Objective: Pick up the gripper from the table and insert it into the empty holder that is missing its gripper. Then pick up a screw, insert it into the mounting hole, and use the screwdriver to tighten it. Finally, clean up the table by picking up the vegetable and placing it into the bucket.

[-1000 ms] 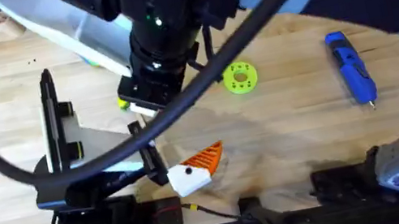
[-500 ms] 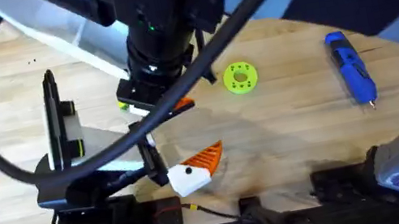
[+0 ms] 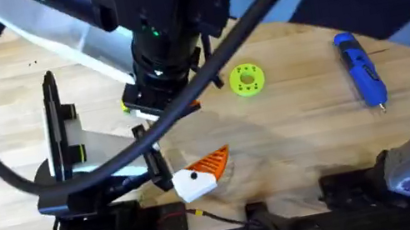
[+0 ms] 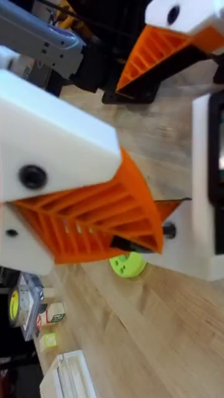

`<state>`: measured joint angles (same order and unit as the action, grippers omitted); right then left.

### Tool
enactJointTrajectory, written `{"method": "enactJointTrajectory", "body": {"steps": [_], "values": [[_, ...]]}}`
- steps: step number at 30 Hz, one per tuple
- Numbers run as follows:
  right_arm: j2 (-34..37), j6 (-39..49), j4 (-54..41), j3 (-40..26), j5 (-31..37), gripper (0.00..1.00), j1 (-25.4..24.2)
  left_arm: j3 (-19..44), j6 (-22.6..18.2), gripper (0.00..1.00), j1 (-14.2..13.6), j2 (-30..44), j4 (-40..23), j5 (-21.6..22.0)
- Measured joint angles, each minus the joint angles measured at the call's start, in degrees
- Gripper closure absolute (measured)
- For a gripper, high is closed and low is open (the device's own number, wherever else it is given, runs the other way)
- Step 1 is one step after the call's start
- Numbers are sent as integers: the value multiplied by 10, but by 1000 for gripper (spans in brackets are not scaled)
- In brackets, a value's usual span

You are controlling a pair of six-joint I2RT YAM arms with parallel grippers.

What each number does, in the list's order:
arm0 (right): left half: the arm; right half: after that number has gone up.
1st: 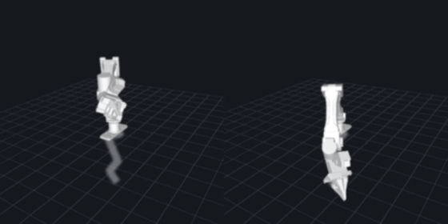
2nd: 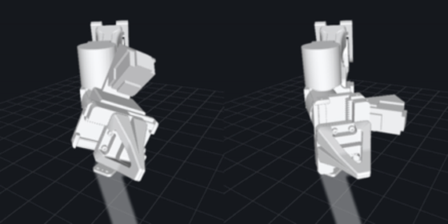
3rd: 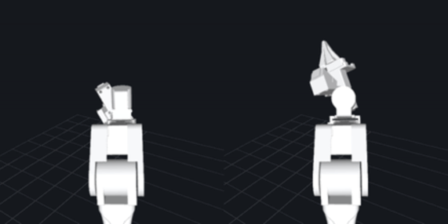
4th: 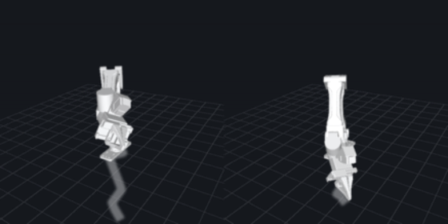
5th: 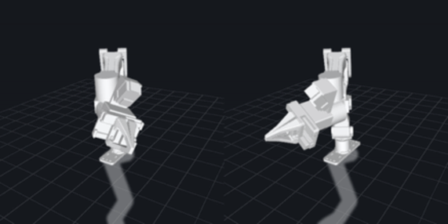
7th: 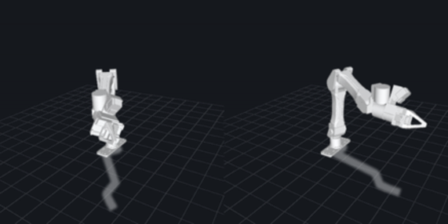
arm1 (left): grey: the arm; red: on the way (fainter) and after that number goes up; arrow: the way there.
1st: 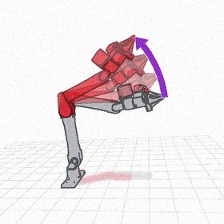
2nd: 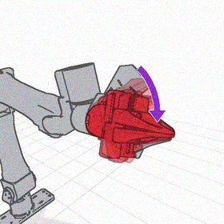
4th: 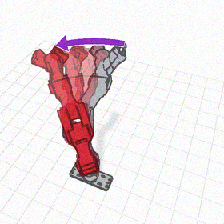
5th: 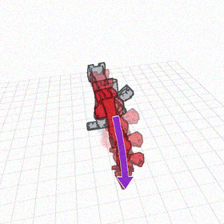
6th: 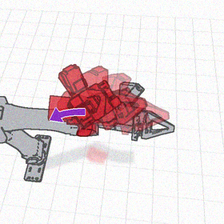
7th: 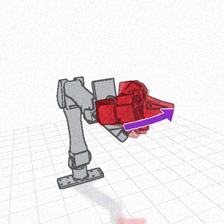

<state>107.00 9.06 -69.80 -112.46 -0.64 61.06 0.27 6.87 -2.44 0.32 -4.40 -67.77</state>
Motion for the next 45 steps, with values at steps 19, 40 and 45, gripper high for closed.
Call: {"method": "enactJointTrajectory", "body": {"steps": [19, 40, 45], "values": [[1, 2, -4, 0, -15, 390, 0, 0, 0, 8, 0, 0, 3, 0], [1, 4, 28, -26, 20, 58, -118, 0, -1, 8, 0, 0, 3, 0], [1, 4, 17, -26, 58, 57, -187, 0, -2, 7, 0, 0, 3, 0]]}}
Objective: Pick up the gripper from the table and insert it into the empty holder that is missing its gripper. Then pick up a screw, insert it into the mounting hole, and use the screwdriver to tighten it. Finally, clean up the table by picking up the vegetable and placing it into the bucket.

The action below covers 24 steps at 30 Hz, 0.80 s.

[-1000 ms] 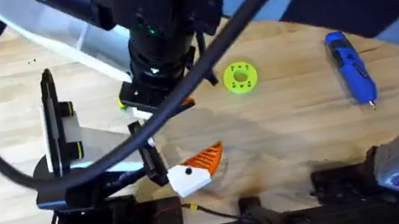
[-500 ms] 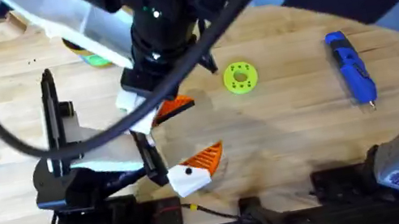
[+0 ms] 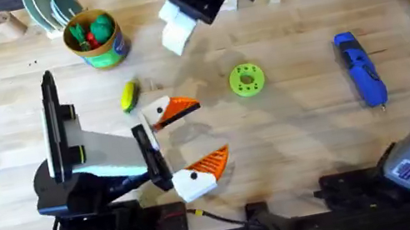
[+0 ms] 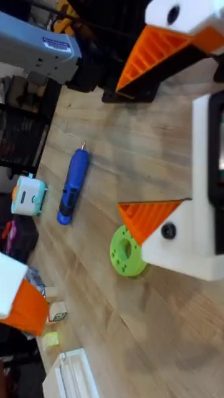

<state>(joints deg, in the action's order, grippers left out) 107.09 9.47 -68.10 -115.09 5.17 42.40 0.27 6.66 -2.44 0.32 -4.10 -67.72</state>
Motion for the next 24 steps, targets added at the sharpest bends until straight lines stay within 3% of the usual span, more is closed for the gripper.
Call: {"method": "enactJointTrajectory", "body": {"steps": [5, 8, 11, 16, 19, 24], "values": [[-25, 2, -44, 0, 2, 57, -52, 0, 0, 3, 0, 0, 0, 0], [-72, 13, -91, 0, 2, 57, -100, 0, 0, 146, 0, 0, 0, 2], [-126, 18, -137, 0, 2, 56, -154, 0, -2, 370, 0, 0, 0, 3], [-211, 24, -166, 4, 3, 57, -249, 0, -3, 971, 0, 0, 0, 4], [-272, 26, -152, 42, -10, 57, -312, 0, -3, 996, 0, 0, 0, 4], [-380, 26, -105, 189, -33, 55, -415, 0, -3, 997, 0, 0, 0, 5]]}}
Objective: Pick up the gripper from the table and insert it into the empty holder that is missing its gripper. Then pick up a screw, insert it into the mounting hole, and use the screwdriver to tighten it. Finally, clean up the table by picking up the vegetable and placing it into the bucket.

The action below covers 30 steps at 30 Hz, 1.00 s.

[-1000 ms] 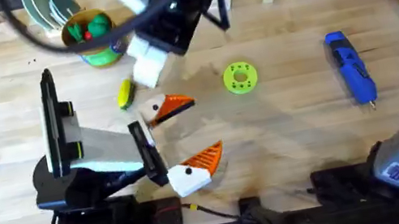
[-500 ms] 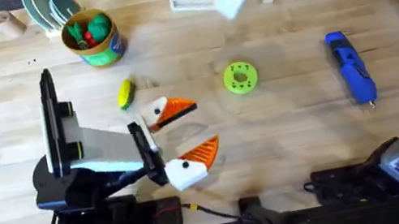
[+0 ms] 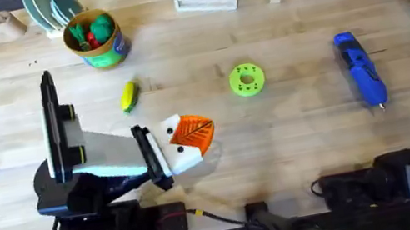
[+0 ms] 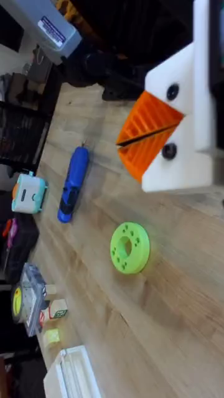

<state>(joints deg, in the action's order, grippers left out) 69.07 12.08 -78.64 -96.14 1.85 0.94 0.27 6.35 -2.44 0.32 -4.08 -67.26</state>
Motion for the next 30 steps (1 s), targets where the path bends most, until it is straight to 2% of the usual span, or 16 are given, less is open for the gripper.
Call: {"method": "enactJointTrajectory", "body": {"steps": [3, 9, 15, 19, 30], "values": [[-50, 0, 40, 104, -7, 54, -57, 0, 0, 997, 0, 0, 0, 0], [-101, 0, 175, 256, -11, 54, -142, 0, 0, 997, 0, 0, 0, 0], [-64, 0, 266, 357, -13, 54, -157, 0, 0, 997, 0, 0, 0, 0], [5, 12, 270, 387, -14, 56, -157, 0, 0, 997, 0, 0, 0, 0], [164, 51, 342, 389, -13, 52, -157, 0, 0, 997, 0, 0, 0, 0]]}}
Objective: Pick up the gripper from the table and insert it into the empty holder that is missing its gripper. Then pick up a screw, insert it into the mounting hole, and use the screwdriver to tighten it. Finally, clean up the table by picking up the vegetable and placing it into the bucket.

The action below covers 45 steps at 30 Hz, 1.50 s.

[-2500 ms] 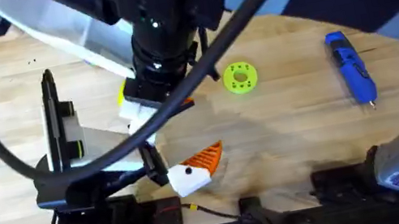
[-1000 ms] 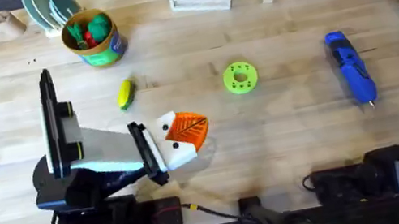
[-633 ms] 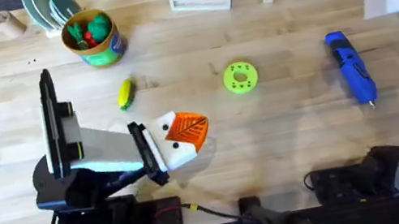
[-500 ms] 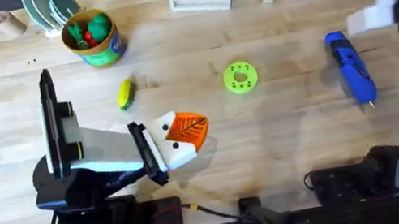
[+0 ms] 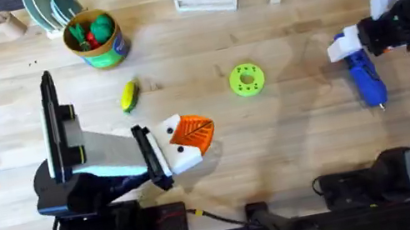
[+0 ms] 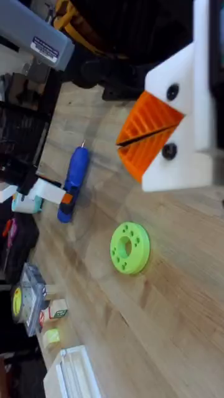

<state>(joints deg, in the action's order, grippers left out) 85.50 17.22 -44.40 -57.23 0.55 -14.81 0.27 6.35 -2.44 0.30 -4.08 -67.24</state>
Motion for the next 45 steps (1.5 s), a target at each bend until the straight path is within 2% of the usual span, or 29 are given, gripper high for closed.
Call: {"method": "enactJointTrajectory", "body": {"steps": [9, 15, 20, 36, 38, 41, 45], "values": [[68, 15, 40, 0, 0, 59, 0, 0, 0, 997, 0, 0, 0, 0], [84, 21, 43, 0, 2, 169, 0, 0, 0, 997, 0, 0, 0, 0], [85, 22, 50, 0, 6, 299, -2, 0, 0, 997, 0, 0, 0, 0], [88, 22, 80, 0, 6, 309, -2, 0, 0, 997, 0, 0, 0, 0], [87, 23, 80, 0, 5, 370, -2, 0, 0, 997, 0, 0, 0, 0], [87, 25, 83, 0, 6, 566, -2, 0, 0, 997, 0, 0, 0, 0], [88, 26, 84, 0, 7, 748, -3, 0, 0, 997, 0, 0, 0, 0]]}}
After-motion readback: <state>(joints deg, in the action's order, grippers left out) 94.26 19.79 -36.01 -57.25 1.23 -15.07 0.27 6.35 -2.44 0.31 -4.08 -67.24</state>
